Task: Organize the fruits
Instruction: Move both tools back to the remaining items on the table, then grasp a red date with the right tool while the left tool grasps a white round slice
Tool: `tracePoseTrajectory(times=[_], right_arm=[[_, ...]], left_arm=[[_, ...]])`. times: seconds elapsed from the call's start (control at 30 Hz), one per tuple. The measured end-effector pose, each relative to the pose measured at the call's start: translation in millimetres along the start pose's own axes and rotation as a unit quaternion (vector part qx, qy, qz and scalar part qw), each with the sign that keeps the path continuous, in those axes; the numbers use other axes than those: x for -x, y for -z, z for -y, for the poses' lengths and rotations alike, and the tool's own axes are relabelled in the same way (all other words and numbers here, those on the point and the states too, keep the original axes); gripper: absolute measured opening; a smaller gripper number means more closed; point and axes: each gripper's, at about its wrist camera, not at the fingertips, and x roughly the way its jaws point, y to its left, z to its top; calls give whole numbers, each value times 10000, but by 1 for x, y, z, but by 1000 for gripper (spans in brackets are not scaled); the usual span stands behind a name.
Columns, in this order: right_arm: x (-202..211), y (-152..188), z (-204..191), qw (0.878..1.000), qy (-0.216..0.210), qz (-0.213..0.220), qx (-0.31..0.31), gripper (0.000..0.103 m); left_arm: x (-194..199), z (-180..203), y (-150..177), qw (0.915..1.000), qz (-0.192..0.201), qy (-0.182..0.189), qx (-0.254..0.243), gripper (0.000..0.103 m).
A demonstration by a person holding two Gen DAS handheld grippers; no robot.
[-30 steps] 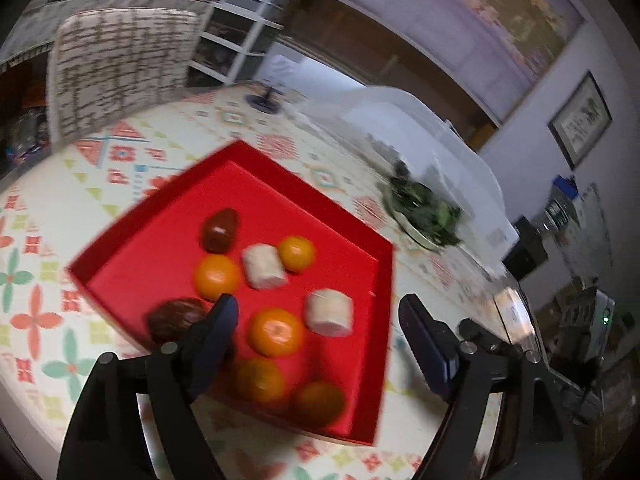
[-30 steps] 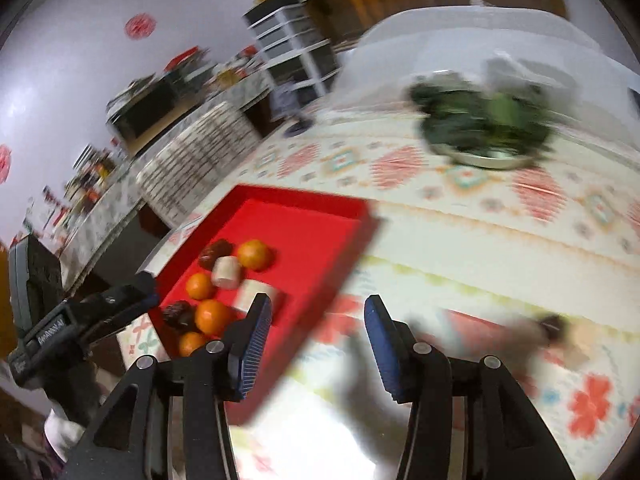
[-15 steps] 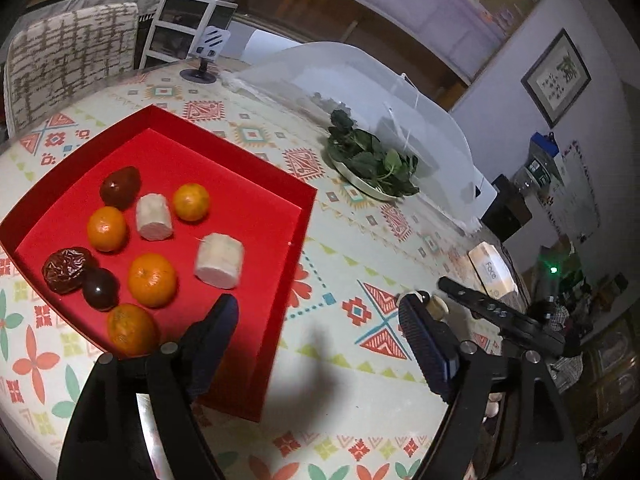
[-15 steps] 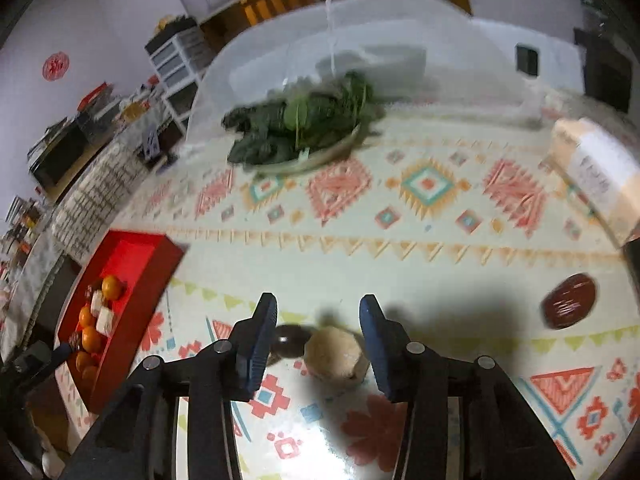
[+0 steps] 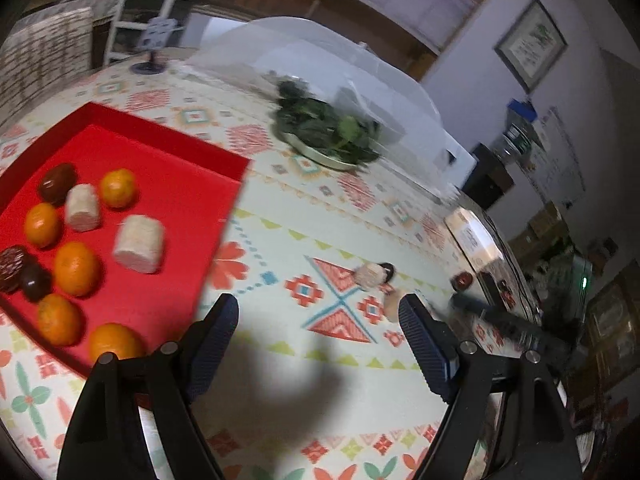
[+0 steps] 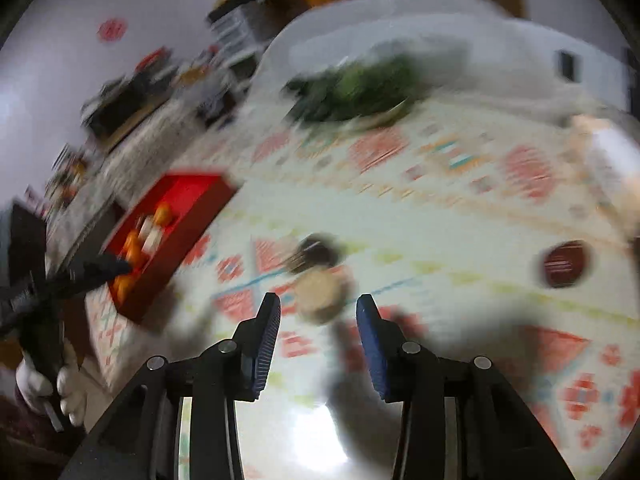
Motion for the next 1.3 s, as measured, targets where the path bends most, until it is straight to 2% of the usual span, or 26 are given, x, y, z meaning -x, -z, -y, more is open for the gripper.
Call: tracePoseTrajectory(times=[0.03, 0.07, 0.1, 0.23, 0.37, 0.53, 0.67, 0.83, 1.07, 1.2, 1.3], right_arm=[[12, -2, 13, 9992, 318, 219, -134, 43], [25, -6, 32, 9949, 831, 477, -326, 43], [32, -8, 47, 9907, 1116, 587, -505, 43], [35, -13, 99, 9772, 1680, 701, -1093, 44], [15, -16, 126, 9713, 1885, 474, -1370, 46], [-2, -17, 133, 9771, 1429, 359, -1535, 46], [-6, -12, 119, 9859, 1042, 240, -1288, 46], [-2, 7, 96, 9916, 635, 102, -1124, 44], [5, 22, 92, 9926, 321, 52, -1166, 44], [8, 25, 89, 9941, 255, -4, -1052, 44], [8, 28, 82, 9962, 30, -211, -844, 45]], left_arm=[[-3, 7, 1, 9999, -27, 73, -92, 82], [-6, 13, 3, 9997, -58, 135, -179, 82], [-10, 19, 6, 9994, -100, 186, -280, 82], [-28, 42, 15, 9974, -356, 311, -541, 82], [-36, 53, 22, 9964, -450, 320, -651, 82], [-46, 69, 28, 9937, -524, 340, -928, 82], [-63, 87, 32, 9897, -625, 372, -1232, 82], [-94, 111, 33, 9832, -781, 387, -1601, 72], [-135, 122, 30, 9808, -930, -64, -1713, 72], [-139, 129, 38, 9757, -1157, -13, -1860, 44], [-132, 132, 42, 9749, -1262, 185, -1822, 44]])
